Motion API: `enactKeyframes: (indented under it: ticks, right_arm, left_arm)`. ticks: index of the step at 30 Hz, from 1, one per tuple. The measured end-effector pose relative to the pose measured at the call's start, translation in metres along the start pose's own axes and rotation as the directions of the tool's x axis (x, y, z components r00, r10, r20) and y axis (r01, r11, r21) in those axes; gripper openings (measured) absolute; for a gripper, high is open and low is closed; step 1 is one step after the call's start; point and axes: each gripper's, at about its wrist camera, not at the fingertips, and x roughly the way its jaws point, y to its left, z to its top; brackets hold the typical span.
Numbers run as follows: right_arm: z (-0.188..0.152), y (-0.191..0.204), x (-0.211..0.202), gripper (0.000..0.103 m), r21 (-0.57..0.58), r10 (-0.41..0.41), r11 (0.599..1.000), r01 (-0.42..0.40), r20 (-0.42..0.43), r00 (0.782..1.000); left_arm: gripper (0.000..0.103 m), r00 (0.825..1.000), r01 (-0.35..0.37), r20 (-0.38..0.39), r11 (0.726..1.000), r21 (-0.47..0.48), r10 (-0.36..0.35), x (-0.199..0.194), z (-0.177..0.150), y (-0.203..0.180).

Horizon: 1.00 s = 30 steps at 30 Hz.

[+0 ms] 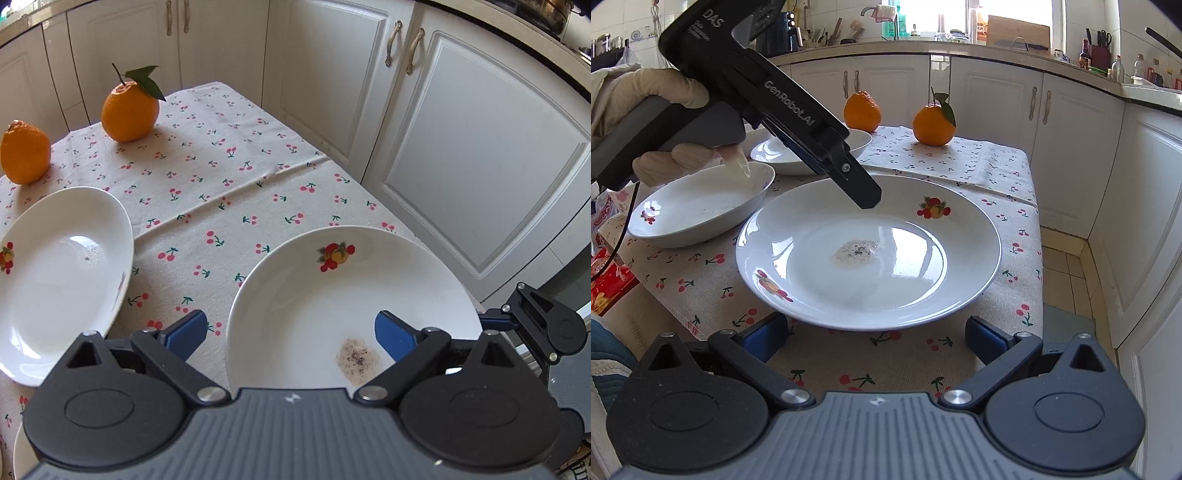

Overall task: Organize plates and bowls
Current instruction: 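Close the left gripper on the stained plate's rim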

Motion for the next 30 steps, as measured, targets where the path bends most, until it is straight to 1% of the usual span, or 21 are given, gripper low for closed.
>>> enactKeyframes:
  ticks: [2,3,4,11,13,20,30]
  right_arm:
    - [-0.001,-0.001,0.001,0.103,-0.006,0.004,1.0,-0.004,0.011,1.0]
    - [-0.001,-0.001,0.001,0.103,-0.008,0.007,1.0,-0.007,0.014,1.0]
    - [-0.001,-0.002,0.001,0.103,-0.009,0.01,1.0,-0.01,0.017,1.0]
    - [0.001,-0.003,0.005,0.103,-0.022,0.023,0.999,-0.022,0.018,1.0]
    - [0.002,-0.003,0.006,0.103,-0.026,0.027,0.999,-0.026,0.015,1.0]
    - [0.003,-0.003,0.008,0.103,-0.032,0.033,0.999,-0.032,0.009,0.999]
    - [0.008,0.0,0.009,0.102,-0.045,0.033,0.998,-0.033,-0.018,0.999]
  left_arm:
    - [0.089,1.0,0.019,-0.024,1.0,-0.007,-0.019,0.006,0.002,0.003]
    - [0.084,0.999,0.028,-0.037,1.0,-0.009,-0.029,0.01,0.004,0.004]
    - [0.081,0.999,0.03,-0.045,1.0,-0.009,-0.031,0.012,0.005,0.005]
    - [0.073,0.995,0.047,-0.083,0.999,0.003,-0.046,0.02,0.011,0.008]
    - [0.069,0.994,0.052,-0.097,0.999,0.006,-0.051,0.022,0.012,0.008]
    - [0.067,0.991,0.06,-0.122,0.998,0.023,-0.057,0.026,0.013,0.009]
    - [0.067,0.989,0.058,-0.137,0.995,0.079,-0.047,0.027,0.014,0.006]
